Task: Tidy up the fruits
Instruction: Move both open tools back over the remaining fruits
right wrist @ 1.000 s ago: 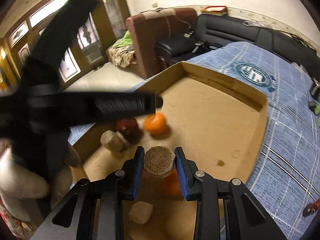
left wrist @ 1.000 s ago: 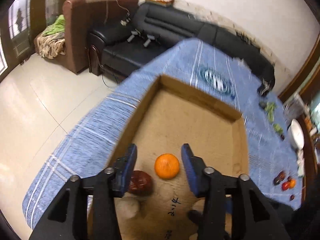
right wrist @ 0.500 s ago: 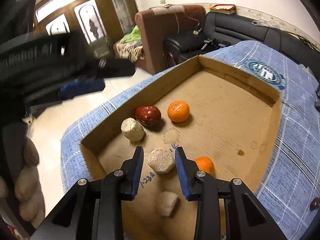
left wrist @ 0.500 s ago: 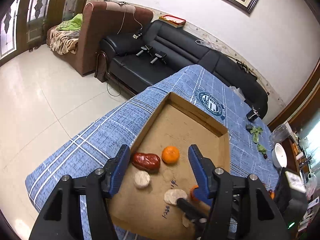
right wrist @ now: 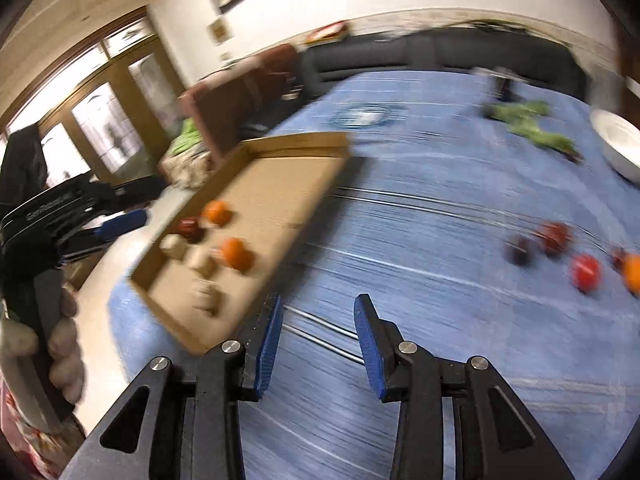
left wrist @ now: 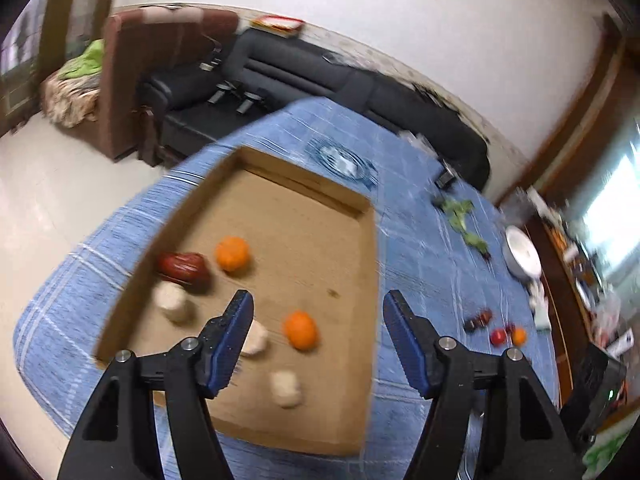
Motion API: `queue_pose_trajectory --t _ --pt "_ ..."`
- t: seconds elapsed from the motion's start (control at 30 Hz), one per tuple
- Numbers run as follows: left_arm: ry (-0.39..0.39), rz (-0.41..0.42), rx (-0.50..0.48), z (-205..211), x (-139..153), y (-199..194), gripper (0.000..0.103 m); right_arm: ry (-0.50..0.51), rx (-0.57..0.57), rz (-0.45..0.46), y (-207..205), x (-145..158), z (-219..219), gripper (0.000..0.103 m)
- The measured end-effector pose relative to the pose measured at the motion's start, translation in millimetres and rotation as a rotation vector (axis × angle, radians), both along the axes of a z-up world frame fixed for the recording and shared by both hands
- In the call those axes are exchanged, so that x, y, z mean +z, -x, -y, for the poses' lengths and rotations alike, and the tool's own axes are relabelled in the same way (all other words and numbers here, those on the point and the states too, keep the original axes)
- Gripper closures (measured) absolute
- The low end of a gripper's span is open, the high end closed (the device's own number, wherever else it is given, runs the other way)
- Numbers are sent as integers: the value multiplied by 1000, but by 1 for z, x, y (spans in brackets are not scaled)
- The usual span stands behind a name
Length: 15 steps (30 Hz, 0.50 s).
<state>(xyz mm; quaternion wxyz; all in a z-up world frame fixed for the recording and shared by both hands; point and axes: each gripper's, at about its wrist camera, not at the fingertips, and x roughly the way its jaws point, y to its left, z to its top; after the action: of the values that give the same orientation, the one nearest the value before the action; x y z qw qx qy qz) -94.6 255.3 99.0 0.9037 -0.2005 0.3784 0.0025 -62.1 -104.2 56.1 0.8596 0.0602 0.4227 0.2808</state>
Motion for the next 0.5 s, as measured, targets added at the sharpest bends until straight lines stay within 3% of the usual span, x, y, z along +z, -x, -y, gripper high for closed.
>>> queue_pose_trajectory --t 0.33,0.5 --pt "-89 5 -116 64 5 -12 35 41 -384 -31 -3 -14 180 62" --pt "-114 -42 -204 106 -11 -31 36 7 -447 -61 -11 -20 216 63"
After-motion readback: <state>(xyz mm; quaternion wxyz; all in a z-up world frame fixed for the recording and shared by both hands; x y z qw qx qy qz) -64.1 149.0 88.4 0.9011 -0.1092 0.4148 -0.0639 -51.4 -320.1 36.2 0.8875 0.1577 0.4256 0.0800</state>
